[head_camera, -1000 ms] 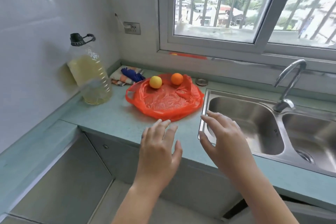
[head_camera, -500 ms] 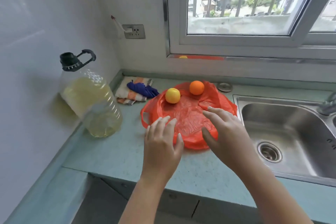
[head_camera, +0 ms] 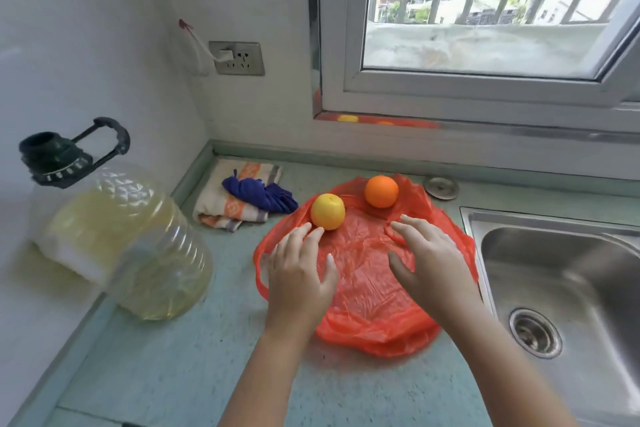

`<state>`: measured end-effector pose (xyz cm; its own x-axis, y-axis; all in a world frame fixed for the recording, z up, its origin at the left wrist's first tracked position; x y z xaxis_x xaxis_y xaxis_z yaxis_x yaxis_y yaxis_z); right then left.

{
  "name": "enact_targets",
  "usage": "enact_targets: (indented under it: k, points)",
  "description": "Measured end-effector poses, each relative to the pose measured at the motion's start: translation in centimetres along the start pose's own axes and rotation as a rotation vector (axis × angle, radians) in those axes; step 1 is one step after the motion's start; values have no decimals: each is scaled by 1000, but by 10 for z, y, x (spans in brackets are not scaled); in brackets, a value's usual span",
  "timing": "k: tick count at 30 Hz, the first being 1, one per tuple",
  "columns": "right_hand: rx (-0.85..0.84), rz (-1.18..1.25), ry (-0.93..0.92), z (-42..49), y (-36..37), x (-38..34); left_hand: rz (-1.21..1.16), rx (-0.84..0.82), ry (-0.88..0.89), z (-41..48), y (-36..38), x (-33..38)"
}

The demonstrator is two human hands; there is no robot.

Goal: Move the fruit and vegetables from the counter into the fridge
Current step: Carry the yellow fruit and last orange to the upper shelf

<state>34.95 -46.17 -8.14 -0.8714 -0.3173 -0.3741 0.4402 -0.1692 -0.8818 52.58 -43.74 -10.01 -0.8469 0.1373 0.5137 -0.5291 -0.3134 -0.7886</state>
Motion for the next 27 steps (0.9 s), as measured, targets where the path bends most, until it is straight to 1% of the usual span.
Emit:
enact_targets:
  k: [13,19,27]
  points:
    - [-124,56,89,104,79,83,9,-157,-174,86,92,-61]
    - [-146,72,153,131,110,116,22,-194,-222,108,121,-80]
    - [-167,107,203,161,142,140,65,-249,-241,127,154,-87]
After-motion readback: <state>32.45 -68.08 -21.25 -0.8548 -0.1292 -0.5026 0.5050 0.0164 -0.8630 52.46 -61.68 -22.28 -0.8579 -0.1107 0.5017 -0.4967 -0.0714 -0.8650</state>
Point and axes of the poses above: each hand's wrist, its own z-axis towards the middle knuckle, its own y-axis out of the palm, x = y × z, the point moved 10 cm from there along z, towards the middle knuckle, and after that the axes turned 6 degrees about -x, right-handed, at the moved point
